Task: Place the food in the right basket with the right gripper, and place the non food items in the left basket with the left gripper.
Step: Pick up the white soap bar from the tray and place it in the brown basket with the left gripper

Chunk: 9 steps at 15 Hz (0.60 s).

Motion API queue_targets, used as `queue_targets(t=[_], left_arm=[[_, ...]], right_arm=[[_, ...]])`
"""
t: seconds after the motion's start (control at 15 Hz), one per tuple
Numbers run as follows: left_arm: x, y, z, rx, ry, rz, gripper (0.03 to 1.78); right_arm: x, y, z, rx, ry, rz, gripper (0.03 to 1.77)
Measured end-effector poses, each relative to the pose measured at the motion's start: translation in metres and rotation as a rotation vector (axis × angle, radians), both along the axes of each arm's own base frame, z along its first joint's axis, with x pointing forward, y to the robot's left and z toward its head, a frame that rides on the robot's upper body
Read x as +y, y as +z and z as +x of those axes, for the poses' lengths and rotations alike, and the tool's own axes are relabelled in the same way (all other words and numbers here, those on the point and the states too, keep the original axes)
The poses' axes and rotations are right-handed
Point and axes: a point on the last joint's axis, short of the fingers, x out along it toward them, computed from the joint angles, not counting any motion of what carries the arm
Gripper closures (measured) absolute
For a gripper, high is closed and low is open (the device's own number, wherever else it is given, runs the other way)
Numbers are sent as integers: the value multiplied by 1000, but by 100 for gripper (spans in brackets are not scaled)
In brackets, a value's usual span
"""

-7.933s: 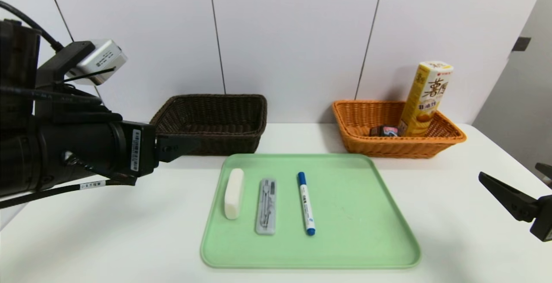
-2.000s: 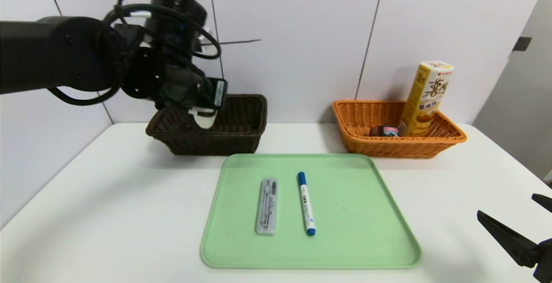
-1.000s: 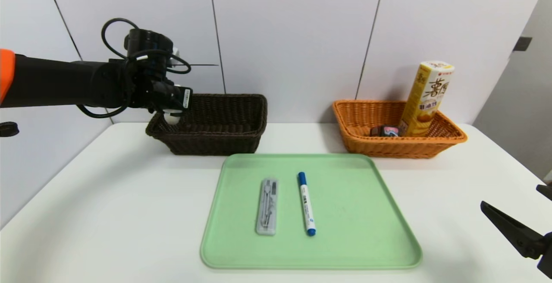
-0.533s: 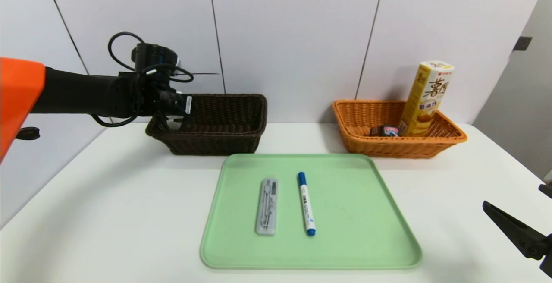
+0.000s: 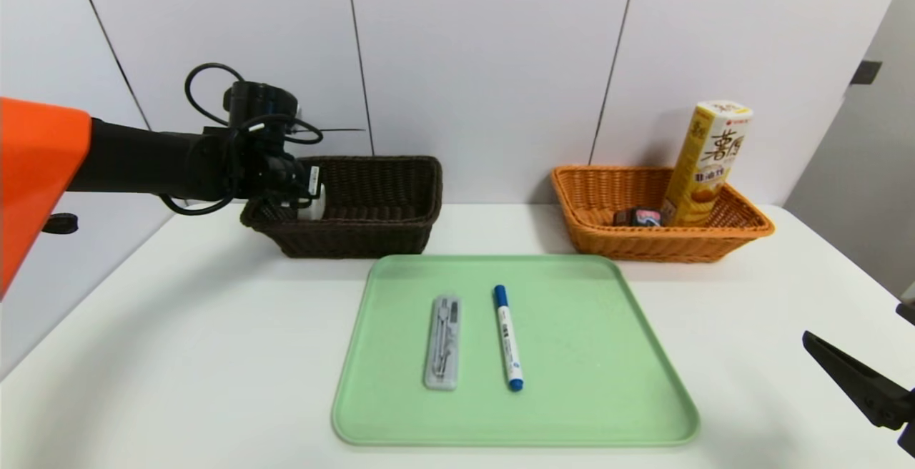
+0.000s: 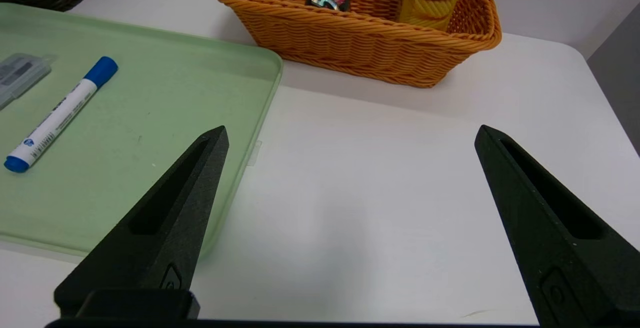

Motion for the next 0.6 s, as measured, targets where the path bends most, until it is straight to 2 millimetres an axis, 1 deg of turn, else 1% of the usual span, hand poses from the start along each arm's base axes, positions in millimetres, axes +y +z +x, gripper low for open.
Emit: queue_targets(t=[0.13, 0.27, 0.33, 0.47, 0.6], left_arm=[[0, 0, 0, -1, -1, 1, 70], [0, 2, -1, -8, -3, 1, 57], [-1, 11, -3, -30, -10, -2, 51], [-12, 37, -14, -97, -40, -24, 42], [-30, 61, -35, -129, -86, -59, 35]], right_arm=[[0, 0, 0, 1, 0, 0, 10], [0, -1, 0, 4, 0, 0, 10], [0, -1, 0, 4, 0, -1, 10], [0, -1, 0, 6, 1, -1, 10], [0, -2, 0, 11, 13, -1, 10]])
